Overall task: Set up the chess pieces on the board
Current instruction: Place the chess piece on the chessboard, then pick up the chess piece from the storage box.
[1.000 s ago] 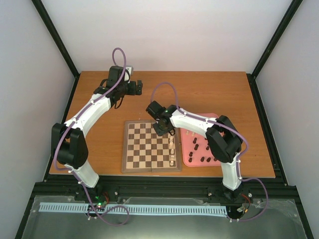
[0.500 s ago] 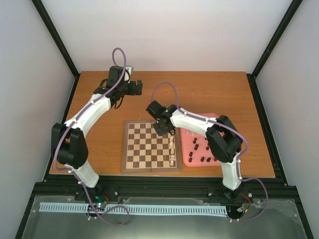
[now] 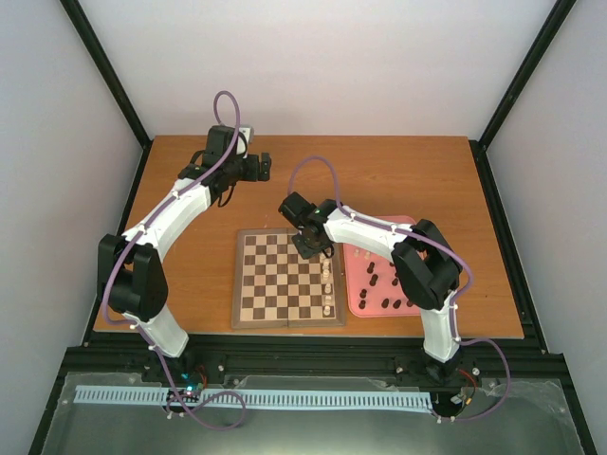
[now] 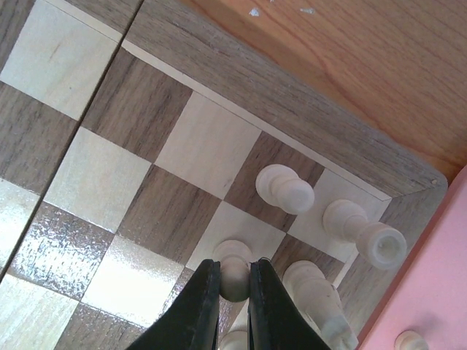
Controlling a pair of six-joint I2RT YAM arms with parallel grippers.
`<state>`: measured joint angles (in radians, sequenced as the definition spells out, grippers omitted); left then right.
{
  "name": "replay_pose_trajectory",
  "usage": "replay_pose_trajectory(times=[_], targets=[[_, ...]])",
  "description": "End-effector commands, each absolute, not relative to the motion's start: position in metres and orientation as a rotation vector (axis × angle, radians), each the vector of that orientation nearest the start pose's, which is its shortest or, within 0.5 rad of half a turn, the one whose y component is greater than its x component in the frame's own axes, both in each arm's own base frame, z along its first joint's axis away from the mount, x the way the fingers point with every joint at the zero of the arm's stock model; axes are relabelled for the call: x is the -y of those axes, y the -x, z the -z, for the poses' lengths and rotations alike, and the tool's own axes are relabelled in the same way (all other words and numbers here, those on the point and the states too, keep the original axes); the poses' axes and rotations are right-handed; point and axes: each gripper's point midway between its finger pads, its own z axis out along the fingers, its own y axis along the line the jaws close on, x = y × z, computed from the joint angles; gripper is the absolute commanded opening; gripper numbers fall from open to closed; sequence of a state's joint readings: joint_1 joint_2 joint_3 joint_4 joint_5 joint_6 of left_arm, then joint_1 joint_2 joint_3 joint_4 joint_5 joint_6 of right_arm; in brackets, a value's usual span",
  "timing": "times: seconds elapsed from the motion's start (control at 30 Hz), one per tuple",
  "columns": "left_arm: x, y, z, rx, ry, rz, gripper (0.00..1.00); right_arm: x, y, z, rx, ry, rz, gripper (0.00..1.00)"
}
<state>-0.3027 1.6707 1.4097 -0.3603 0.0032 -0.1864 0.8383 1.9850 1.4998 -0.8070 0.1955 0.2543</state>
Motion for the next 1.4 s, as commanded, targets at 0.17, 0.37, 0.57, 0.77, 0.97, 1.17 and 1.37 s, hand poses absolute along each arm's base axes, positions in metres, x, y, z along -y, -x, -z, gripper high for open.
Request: replay_pose_trajectory(times=[0.17, 0.37, 0.57, 0.77, 0.97, 1.17, 1.37], targets=[[0.146, -0.482, -0.242, -2.173, -0.112, 0.275, 1.00, -0.298, -0.314, -0.052, -2.716, 0.783, 0.059, 0.16], [0.146, -0.482, -0.241, -2.176, -0.113, 0.276, 1.00, -0.302, -0.315, -0.061, -2.692, 0.782, 0.028, 0.26], [0.146, -0.482, -0.241, -2.176, -0.114, 0.274, 1.00, -0.314, -0.315, -0.074, -2.658, 0.809, -0.054, 0.28], [0.146, -0.482, -0.241, -2.176, -0.114, 0.273, 1.00, -0.331, -0.309, -0.106, -2.586, 0.839, -0.184, 0.30], [0.146, -0.482, -0.240, -2.177, -0.114, 0.278, 1.00, -0.312, -0.313, -0.132, -2.540, 0.773, -0.096, 0.41], [0.147, -0.481, -0.242, -2.174, -0.114, 0.282, 1.00, -0.266, -0.329, -0.151, -2.500, 0.599, 0.085, 0.51], [0.147, -0.480, -0.243, -2.173, -0.115, 0.288, 1.00, -0.202, -0.339, -0.139, -2.558, 0.413, 0.119, 0.49]])
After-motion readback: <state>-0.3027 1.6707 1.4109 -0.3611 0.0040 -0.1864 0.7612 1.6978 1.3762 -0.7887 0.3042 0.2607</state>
